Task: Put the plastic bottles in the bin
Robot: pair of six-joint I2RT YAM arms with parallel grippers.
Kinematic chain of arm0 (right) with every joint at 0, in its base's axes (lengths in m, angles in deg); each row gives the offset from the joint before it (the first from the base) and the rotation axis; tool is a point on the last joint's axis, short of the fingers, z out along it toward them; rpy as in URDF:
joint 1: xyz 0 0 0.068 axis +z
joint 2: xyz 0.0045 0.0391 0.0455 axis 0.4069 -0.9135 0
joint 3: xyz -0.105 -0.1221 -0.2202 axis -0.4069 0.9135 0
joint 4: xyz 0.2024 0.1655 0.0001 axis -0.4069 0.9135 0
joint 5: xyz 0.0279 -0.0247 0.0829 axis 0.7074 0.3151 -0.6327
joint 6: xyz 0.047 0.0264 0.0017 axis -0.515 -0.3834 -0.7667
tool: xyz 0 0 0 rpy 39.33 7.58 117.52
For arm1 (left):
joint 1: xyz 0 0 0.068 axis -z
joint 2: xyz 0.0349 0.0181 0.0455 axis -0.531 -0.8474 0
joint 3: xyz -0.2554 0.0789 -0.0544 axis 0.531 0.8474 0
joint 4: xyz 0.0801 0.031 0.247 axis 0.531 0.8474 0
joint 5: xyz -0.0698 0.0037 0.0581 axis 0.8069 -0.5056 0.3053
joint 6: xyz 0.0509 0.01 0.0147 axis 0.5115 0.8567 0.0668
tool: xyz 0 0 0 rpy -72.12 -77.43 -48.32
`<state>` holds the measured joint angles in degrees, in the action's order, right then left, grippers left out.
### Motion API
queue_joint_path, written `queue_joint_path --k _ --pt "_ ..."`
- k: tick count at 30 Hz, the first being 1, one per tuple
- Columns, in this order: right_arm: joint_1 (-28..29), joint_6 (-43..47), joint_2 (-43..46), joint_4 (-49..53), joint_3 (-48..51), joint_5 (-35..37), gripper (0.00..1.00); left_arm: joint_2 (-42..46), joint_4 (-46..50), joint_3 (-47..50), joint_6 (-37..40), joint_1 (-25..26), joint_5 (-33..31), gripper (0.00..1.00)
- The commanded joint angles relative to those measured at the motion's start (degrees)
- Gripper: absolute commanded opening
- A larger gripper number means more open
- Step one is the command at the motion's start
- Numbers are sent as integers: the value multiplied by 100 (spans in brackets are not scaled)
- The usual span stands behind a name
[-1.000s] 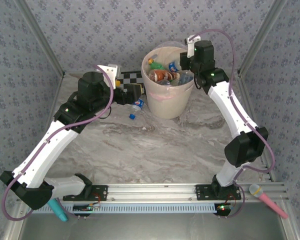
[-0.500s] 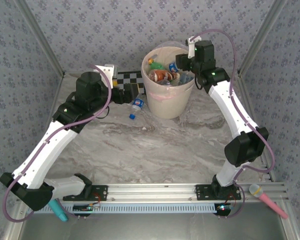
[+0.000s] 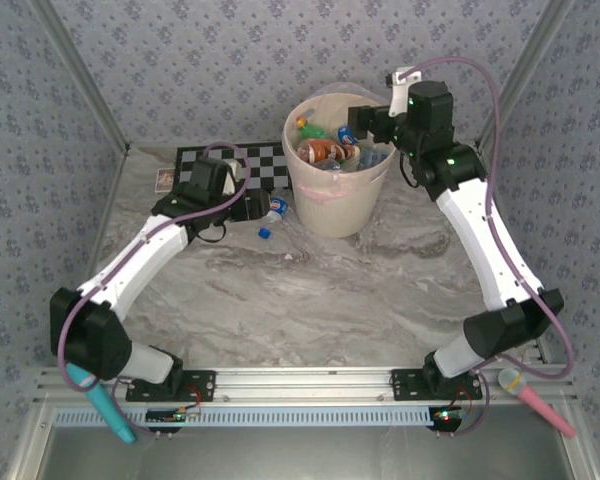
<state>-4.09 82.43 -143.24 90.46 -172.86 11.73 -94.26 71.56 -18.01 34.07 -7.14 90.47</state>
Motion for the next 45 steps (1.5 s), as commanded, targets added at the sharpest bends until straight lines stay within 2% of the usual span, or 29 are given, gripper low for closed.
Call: queue_joint_path --k 1,4,9,14,17,24,34,39,42,45 --pt "11 -147 346 221 150 86 100 -384 -289 -55 159 -54 232 91" --pt "-10 -188 575 314 228 150 100 -975 -291 -249 356 -58 316 84" --pt "-31 -199 942 349 387 372 100 -1720 -204 -432 536 -58 412 79" --pt "-45 -217 1193 377 520 469 100 -2120 -227 -448 731 -58 502 78" --pt "-42 -226 1283 416 573 495 100 -2345 -223 -478 827 -58 524 69" --pt "-42 -308 1344 426 680 472 100 -2593 -454 -385 929 -41 588 67" --pt "-22 -402 1384 492 708 414 100 -3129 -502 -735 1049 -41 632 58" --pt "-13 -402 1438 518 732 427 100 -3130 -523 -717 1084 -41 663 42" --pt "-5 -407 1447 514 760 427 100 -3044 -547 -613 1067 -33 676 25" --pt "10 -428 1448 496 784 419 100 -2858 -551 -467 1016 -8 677 23"
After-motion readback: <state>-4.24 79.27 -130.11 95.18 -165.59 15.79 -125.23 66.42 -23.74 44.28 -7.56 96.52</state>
